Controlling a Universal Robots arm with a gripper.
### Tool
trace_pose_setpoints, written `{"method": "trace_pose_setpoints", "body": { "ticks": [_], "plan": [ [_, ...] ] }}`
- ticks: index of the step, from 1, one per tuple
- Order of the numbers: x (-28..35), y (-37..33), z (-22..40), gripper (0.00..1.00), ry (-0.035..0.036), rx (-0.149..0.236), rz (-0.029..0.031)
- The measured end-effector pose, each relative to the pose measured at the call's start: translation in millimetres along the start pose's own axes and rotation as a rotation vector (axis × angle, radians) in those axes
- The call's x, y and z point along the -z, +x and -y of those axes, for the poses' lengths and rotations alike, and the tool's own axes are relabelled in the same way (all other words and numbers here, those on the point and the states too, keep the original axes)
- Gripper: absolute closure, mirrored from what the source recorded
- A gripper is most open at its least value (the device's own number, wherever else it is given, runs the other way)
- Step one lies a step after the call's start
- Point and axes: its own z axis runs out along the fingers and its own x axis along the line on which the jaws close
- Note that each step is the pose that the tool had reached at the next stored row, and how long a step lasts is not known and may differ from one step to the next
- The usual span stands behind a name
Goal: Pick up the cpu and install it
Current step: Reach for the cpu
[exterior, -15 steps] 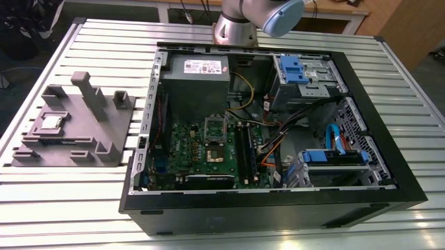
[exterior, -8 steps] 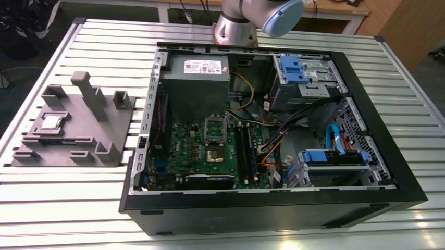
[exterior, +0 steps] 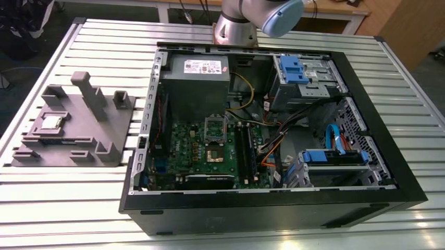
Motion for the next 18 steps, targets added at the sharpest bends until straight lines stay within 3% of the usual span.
{"method": "trace_pose_setpoints", "body": {
  "ticks": [18],
  "plan": [
    [0.3,12.7,1.0,0.90,-0.0001,0.000,0.0001]
  ]
}}
